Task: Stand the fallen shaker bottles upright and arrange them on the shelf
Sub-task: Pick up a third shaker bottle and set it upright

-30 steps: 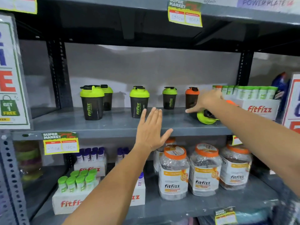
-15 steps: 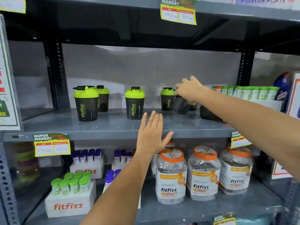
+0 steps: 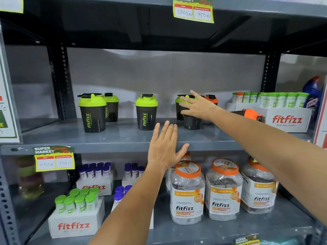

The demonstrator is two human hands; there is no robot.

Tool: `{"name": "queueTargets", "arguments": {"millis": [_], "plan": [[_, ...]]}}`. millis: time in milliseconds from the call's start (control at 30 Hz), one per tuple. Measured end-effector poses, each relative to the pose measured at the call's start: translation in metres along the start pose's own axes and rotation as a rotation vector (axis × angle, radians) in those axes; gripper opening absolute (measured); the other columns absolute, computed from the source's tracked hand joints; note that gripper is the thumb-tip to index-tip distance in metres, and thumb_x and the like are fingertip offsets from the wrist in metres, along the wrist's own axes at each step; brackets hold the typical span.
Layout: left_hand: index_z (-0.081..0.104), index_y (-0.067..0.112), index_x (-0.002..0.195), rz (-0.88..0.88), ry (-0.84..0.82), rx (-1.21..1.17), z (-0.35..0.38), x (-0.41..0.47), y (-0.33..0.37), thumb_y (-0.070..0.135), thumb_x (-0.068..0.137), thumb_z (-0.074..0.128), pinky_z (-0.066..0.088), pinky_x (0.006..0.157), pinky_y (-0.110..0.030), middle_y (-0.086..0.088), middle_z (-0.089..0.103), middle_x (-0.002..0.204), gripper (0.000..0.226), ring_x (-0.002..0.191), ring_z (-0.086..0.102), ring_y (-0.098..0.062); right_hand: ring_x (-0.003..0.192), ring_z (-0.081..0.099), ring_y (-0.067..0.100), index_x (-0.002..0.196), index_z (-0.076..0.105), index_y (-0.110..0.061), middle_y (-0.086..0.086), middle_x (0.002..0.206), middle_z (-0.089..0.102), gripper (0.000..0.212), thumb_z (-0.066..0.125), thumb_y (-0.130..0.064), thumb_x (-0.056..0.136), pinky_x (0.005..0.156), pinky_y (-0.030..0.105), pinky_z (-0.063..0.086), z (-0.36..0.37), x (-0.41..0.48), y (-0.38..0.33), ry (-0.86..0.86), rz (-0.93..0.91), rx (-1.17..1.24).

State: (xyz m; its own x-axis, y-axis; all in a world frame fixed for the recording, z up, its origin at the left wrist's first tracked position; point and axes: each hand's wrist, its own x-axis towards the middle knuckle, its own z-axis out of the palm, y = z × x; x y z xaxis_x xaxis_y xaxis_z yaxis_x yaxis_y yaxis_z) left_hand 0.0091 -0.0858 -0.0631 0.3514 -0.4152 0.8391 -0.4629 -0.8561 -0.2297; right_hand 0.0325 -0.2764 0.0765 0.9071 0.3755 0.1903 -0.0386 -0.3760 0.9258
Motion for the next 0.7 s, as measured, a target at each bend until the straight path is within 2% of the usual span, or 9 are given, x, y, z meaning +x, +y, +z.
{"name": "queueTargets", "arguments": {"millis": [167, 267, 367, 433, 467, 533, 600, 633, 700], "plan": [[0.056, 0.004, 0.132, -0.003, -0.010, 0.002, -0.001, 0.000, 0.000, 0.060, 0.093, 0.024, 0.019, 0.115, -0.050, -0.011, 0.060, 0.133, 0.075, 0.134, 0.046, -0.027, 0.152, 0.002, 0.032, 0.147, 0.035, -0.020, 0.011, 0.163, 0.017, 0.069, 0.061, 0.001, 0.087, 0.120, 0.056, 0.004, 0.001, 0.004, 0.000, 0.018, -0.033, 0.015], [0.056, 0.005, 0.132, -0.004, -0.021, 0.002, -0.001, 0.000, 0.000, 0.060, 0.094, 0.017, 0.019, 0.115, -0.050, -0.011, 0.061, 0.133, 0.078, 0.134, 0.046, -0.027, 0.152, -0.002, 0.033, 0.151, 0.027, -0.023, 0.011, 0.164, 0.012, 0.082, 0.066, 0.000, 0.082, 0.119, 0.062, 0.003, 0.001, 0.002, 0.005, -0.009, -0.079, 0.023], [0.057, 0.004, 0.131, -0.004, -0.007, 0.000, 0.000, 0.000, -0.001, 0.060, 0.094, 0.018, 0.021, 0.114, -0.050, -0.011, 0.062, 0.131, 0.078, 0.133, 0.047, -0.028, 0.153, -0.004, 0.029, 0.153, 0.015, -0.031, 0.009, 0.165, 0.003, 0.101, 0.075, -0.022, 0.072, 0.111, 0.068, -0.009, -0.001, -0.002, 0.013, -0.008, -0.120, 0.069], [0.058, 0.004, 0.129, 0.001, 0.024, 0.009, 0.002, 0.000, 0.000, 0.059, 0.094, 0.024, 0.023, 0.114, -0.051, -0.011, 0.063, 0.129, 0.074, 0.131, 0.049, -0.028, 0.153, 0.002, 0.027, 0.153, 0.016, -0.033, 0.005, 0.165, 0.007, 0.101, 0.070, -0.044, 0.069, 0.107, 0.064, -0.015, 0.000, -0.003, 0.020, 0.065, -0.052, 0.203], [0.059, 0.004, 0.128, 0.002, 0.040, 0.013, 0.002, -0.001, 0.000, 0.059, 0.093, 0.028, 0.023, 0.114, -0.051, -0.011, 0.064, 0.127, 0.073, 0.131, 0.050, -0.028, 0.152, 0.010, 0.028, 0.153, 0.021, -0.031, 0.004, 0.164, 0.015, 0.095, 0.064, -0.051, 0.070, 0.111, 0.063, -0.011, -0.001, -0.004, 0.023, 0.098, 0.037, 0.329], [0.061, 0.004, 0.127, -0.001, 0.054, 0.017, 0.002, 0.000, 0.001, 0.059, 0.092, 0.033, 0.023, 0.114, -0.051, -0.011, 0.065, 0.126, 0.071, 0.130, 0.051, -0.028, 0.142, 0.033, 0.031, 0.146, 0.035, -0.024, 0.009, 0.153, 0.038, 0.084, 0.050, -0.061, 0.073, 0.115, 0.059, 0.015, -0.003, -0.002, 0.028, 0.169, 0.292, 0.588], [0.061, 0.004, 0.127, -0.008, 0.050, 0.022, 0.001, 0.000, 0.001, 0.059, 0.091, 0.034, 0.022, 0.114, -0.051, -0.011, 0.065, 0.126, 0.071, 0.130, 0.051, -0.028, 0.126, 0.049, 0.036, 0.138, 0.042, -0.020, 0.014, 0.138, 0.051, 0.081, 0.041, -0.073, 0.077, 0.101, 0.051, 0.037, -0.006, 0.001, 0.030, 0.173, 0.562, 0.730], [0.061, 0.005, 0.126, -0.012, 0.046, 0.025, 0.001, 0.000, 0.001, 0.060, 0.091, 0.034, 0.021, 0.115, -0.051, -0.011, 0.065, 0.126, 0.071, 0.130, 0.051, -0.028, 0.122, 0.052, 0.037, 0.136, 0.044, -0.020, 0.014, 0.134, 0.052, 0.084, 0.040, -0.078, 0.076, 0.094, 0.049, 0.042, -0.005, 0.004, 0.030, 0.127, 0.649, 0.792], [0.062, 0.005, 0.126, -0.015, 0.036, 0.028, 0.001, 0.000, 0.001, 0.060, 0.091, 0.034, 0.019, 0.116, -0.050, -0.010, 0.066, 0.125, 0.071, 0.129, 0.051, -0.028, 0.118, 0.055, 0.036, 0.132, 0.048, -0.019, 0.014, 0.131, 0.055, 0.089, 0.042, -0.084, 0.072, 0.087, 0.045, 0.047, -0.002, 0.009, 0.029, -0.010, 0.704, 0.967]]}}
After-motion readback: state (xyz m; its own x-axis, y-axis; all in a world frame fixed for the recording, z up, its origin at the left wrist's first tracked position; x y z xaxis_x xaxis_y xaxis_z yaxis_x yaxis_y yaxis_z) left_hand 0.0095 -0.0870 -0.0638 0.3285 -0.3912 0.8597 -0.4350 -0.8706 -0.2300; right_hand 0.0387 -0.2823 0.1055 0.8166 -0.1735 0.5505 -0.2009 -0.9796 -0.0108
